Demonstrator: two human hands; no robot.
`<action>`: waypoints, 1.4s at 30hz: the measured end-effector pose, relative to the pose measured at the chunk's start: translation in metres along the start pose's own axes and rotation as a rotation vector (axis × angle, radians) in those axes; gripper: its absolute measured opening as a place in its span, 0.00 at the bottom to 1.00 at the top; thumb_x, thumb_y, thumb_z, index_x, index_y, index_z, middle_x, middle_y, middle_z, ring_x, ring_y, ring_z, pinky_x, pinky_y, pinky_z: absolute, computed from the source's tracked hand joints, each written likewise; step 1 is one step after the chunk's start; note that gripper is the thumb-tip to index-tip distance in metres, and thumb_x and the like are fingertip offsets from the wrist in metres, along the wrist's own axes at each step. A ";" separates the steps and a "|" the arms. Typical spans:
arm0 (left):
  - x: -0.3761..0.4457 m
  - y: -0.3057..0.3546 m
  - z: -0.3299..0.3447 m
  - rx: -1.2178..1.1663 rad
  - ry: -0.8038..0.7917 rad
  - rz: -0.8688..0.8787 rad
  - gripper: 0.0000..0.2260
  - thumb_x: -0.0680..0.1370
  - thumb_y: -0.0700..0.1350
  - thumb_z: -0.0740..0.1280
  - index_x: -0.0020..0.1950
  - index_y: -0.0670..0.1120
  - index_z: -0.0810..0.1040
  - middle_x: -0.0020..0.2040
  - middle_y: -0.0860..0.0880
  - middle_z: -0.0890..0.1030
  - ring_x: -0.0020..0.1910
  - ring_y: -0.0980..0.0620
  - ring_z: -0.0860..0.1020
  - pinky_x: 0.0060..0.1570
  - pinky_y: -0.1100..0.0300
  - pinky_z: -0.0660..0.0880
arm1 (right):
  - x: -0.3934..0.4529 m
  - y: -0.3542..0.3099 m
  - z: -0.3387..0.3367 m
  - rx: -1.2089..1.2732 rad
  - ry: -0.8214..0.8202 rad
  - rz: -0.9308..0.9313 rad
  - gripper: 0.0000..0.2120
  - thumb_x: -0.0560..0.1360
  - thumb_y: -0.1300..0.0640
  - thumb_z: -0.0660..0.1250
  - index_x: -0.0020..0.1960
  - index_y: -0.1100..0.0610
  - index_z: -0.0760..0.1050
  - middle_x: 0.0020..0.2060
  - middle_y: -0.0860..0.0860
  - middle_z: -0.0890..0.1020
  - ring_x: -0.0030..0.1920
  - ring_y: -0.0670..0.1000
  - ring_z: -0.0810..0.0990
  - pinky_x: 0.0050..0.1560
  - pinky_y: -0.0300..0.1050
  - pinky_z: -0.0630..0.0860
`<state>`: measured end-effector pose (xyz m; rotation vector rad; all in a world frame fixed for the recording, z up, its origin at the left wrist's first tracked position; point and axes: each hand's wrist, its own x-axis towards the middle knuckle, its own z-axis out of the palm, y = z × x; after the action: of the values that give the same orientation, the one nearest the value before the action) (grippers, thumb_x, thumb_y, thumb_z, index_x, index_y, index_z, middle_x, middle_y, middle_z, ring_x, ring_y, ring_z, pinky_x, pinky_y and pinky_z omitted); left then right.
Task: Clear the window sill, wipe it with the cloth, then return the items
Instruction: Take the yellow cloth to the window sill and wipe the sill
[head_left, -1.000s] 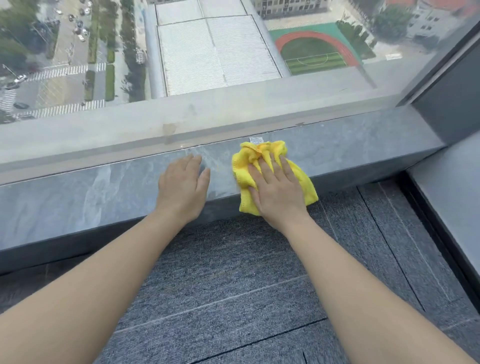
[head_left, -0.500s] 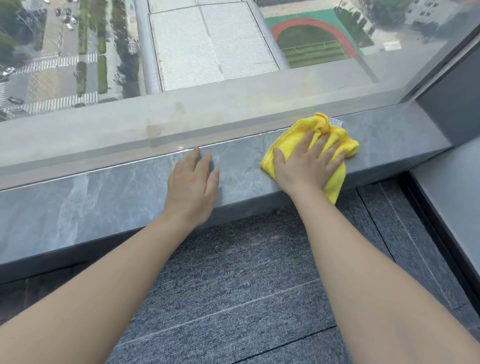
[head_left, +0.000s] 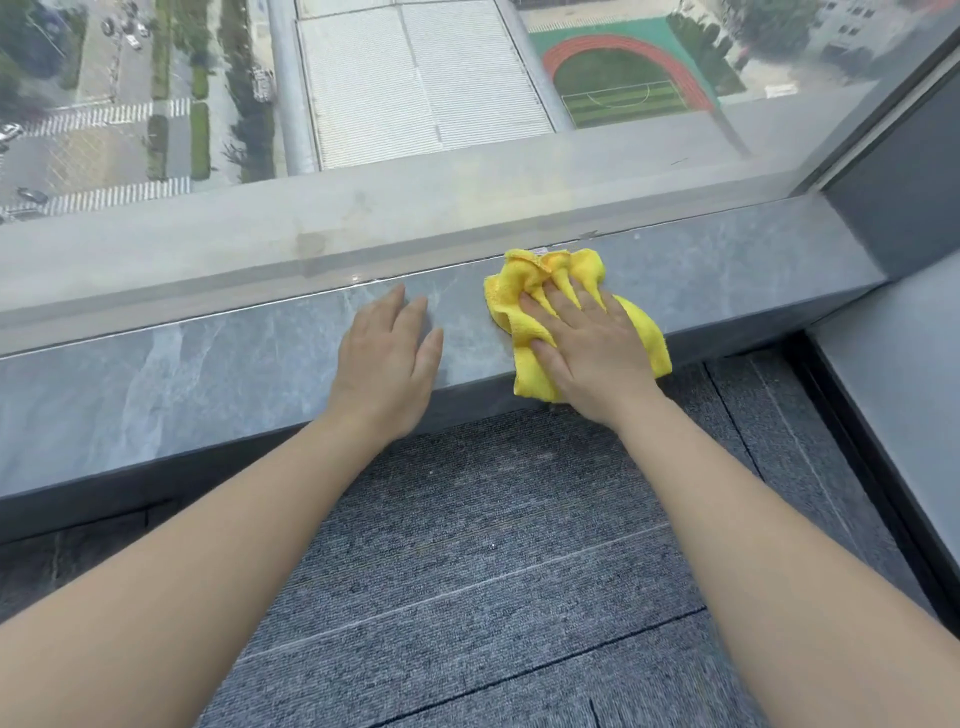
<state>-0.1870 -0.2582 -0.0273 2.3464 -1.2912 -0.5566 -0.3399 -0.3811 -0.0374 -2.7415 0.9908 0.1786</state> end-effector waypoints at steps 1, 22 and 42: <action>0.002 0.004 0.002 0.011 -0.004 0.011 0.29 0.72 0.54 0.46 0.70 0.43 0.60 0.75 0.41 0.58 0.73 0.43 0.55 0.72 0.49 0.51 | -0.004 0.006 0.000 -0.001 0.002 0.039 0.26 0.78 0.44 0.43 0.75 0.46 0.49 0.77 0.47 0.51 0.77 0.52 0.45 0.74 0.49 0.39; 0.025 0.015 0.013 0.005 0.077 0.052 0.37 0.67 0.60 0.41 0.67 0.40 0.65 0.71 0.38 0.65 0.70 0.41 0.62 0.70 0.52 0.55 | 0.046 -0.019 -0.001 0.084 0.075 0.435 0.32 0.78 0.42 0.48 0.75 0.58 0.47 0.76 0.59 0.50 0.76 0.63 0.42 0.73 0.63 0.38; 0.063 0.104 0.061 -0.018 -0.037 0.197 0.29 0.72 0.55 0.47 0.68 0.41 0.64 0.73 0.40 0.62 0.72 0.43 0.58 0.71 0.52 0.52 | 0.023 0.123 -0.024 0.109 0.029 0.711 0.36 0.76 0.35 0.47 0.76 0.52 0.42 0.77 0.55 0.45 0.76 0.60 0.40 0.72 0.63 0.36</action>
<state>-0.2598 -0.3725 -0.0331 2.1715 -1.5063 -0.5483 -0.4003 -0.4934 -0.0388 -2.1859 1.8767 0.1866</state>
